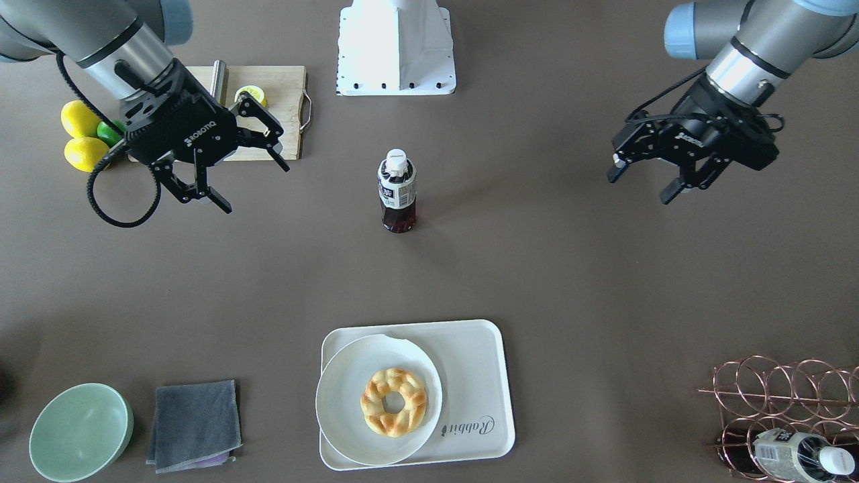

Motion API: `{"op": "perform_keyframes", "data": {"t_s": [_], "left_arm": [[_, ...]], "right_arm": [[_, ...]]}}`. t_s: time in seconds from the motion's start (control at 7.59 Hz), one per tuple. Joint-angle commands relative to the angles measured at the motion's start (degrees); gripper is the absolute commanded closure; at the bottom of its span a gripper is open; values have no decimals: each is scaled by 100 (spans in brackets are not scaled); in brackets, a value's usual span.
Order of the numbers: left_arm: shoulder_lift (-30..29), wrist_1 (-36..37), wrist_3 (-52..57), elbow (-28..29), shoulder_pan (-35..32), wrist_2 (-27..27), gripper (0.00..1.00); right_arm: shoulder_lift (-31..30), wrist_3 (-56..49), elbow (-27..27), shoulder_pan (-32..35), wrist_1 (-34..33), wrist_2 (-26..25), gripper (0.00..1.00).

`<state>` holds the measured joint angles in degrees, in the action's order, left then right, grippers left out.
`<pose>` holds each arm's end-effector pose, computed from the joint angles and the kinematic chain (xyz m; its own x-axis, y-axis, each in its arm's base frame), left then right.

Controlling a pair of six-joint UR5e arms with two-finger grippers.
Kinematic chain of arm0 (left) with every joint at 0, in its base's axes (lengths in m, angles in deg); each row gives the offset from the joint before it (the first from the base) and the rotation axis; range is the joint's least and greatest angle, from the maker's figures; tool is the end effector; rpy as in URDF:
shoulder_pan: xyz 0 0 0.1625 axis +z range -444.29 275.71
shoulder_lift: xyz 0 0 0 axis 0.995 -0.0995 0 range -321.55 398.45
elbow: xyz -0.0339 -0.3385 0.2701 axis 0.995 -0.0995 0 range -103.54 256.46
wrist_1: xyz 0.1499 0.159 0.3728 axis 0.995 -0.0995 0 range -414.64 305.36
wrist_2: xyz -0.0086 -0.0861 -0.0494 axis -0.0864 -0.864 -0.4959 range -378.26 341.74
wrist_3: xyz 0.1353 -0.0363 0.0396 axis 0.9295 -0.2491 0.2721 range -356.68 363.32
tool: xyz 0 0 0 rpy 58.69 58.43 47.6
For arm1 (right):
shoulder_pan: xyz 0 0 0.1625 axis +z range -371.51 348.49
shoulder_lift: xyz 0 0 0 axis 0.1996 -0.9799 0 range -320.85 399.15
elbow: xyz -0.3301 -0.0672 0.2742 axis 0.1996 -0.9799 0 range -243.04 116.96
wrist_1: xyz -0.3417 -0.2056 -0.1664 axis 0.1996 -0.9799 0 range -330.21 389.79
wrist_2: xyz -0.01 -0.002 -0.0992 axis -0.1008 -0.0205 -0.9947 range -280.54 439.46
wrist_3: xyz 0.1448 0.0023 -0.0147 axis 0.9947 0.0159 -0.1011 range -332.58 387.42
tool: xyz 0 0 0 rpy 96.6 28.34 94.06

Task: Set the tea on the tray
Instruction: 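Withdraw the left arm while the right gripper reaches toward the bottle, then close the right gripper around the tea bottle's neck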

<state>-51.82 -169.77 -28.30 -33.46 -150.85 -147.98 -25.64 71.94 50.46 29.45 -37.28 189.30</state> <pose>0.1769 -0.5092 0.4629 0.5937 0.2772 -0.7554 0.0371 0.9283 0.3699 -0.4115 -0.4682 0.1952 0.4331 -0.5122 0.7417 -0.0922 0.7934 0.6017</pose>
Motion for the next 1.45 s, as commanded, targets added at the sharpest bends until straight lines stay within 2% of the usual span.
{"op": "perform_keyframes", "data": {"t_s": [0.0,0.26,0.53,0.66,0.92,1.05,1.32], "left_arm": [[458,201,2249,592,-960,-44,0],[475,184,2633,962,-1051,-1,1],[467,166,3519,1480,-1375,-53,1],[493,123,3671,1622,-1481,-53,1],[537,105,3708,1623,-1526,-62,0],[572,96,3708,1606,-1526,-70,1],[607,44,3708,1597,-1535,-71,1]], "right_arm": [[150,39,181,-946,-8,-1320,0],[238,39,199,-1352,-8,-1938,0],[379,39,190,-1703,-199,-2596,0],[484,39,173,-2019,-305,-3095,0],[493,39,103,-2398,-306,-3625,0],[485,31,59,-2513,-306,-3845,0],[493,30,-12,-2523,-271,-3856,0]]}}
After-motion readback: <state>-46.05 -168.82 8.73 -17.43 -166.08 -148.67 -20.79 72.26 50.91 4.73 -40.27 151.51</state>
